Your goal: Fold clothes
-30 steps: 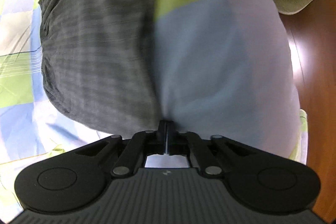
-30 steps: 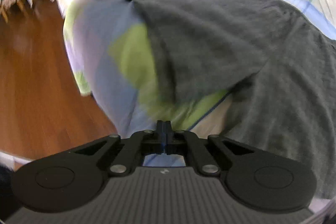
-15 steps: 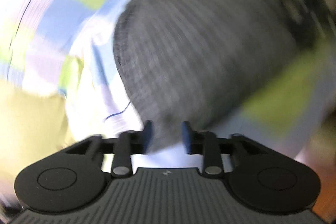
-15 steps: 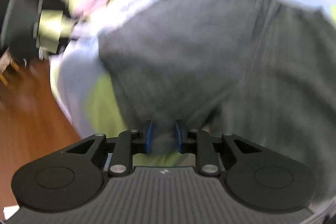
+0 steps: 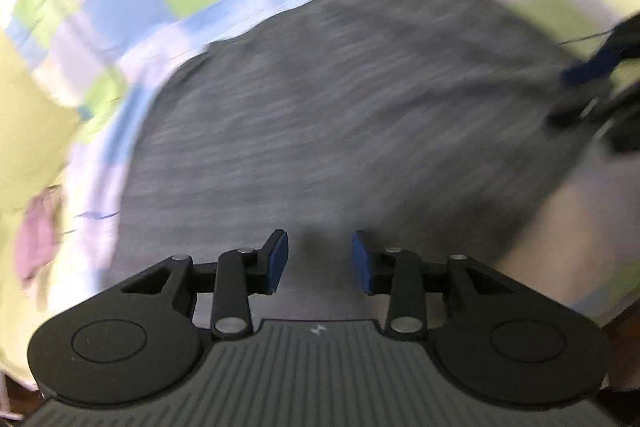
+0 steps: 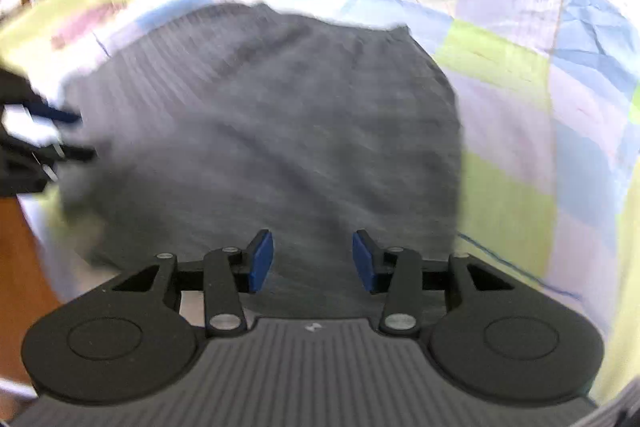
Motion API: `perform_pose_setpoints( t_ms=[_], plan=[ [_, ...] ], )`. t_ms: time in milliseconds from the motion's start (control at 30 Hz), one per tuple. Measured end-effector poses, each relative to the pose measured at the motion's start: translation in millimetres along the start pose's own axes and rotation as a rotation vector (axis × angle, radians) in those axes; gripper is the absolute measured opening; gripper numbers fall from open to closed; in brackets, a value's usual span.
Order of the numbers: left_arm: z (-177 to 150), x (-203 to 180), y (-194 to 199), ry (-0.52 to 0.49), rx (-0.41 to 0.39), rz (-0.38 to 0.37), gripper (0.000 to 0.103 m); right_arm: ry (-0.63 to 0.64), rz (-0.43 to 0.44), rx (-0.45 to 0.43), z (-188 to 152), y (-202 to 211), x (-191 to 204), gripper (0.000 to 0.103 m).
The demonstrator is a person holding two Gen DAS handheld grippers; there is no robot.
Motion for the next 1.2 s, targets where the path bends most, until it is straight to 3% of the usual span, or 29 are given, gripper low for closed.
perform_pose_setpoints(
  t_ms=[33,100,200,300,367,433,567,633,767,967,1200],
  plan=[
    [-13.5,-17.8,-6.5,-0.025,0.08,-0.012,0.043,-0.004,0.01,0.007,-7.5,5.6,-2.3,0.043],
    [-36.5,-39.7,-2.3,-0.096,0.141,0.021,0.043,-0.014,0.014,0.041,-21.9,20.8,-5.2,0.045],
    [-50.0,-51.0,18.6,-0.114,0.217,-0.013,0.043,-0.062,0.002,0.133,-41.5,51.9,-7.8,0.046],
    [-48.5,-41.8,63.1,0.017,0.259,-0.052,0.046,-0.186,0.047,0.131,-36.8,90.7,-4.0,0.052],
    [-35.6,-27.6,93.0,0.136,0.264,-0.066,0.052,-0.263,0.068,0.093,-23.1,125.6,-0.9,0.065],
    [-15.2,-2.6,129.4,0.3,0.256,-0.069,0.062,-0.329,0.076,0.041,-6.0,160.0,2.8,0.073],
    [15.6,38.6,166.5,0.447,0.19,-0.05,0.066,-0.417,0.025,-0.072,32.3,199.8,5.2,0.1],
    [29.6,58.1,192.0,0.477,0.129,-0.04,0.069,-0.437,0.002,-0.091,41.2,216.4,16.2,0.101],
    [31.3,78.0,225.0,0.445,0.085,-0.008,0.072,-0.438,-0.044,-0.087,45.6,242.1,42.1,0.101],
    [8.0,112.3,286.5,0.439,0.004,0.023,0.073,-0.405,-0.06,-0.152,55.1,288.4,88.0,0.101],
    [-10.6,135.3,326.8,0.452,-0.049,0.034,0.073,-0.377,-0.095,-0.238,68.6,322.5,117.8,0.101]
  ],
)
Point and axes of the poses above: each gripper's, at about its wrist camera, not at the fingertips, and y roughly against the way its jaws point, x to its left, z to its top, the point moved 8 cm from there along -y, roughly the way its jaws point, and after that the axes turned 3 degrees about -y, right-handed, at the moved point
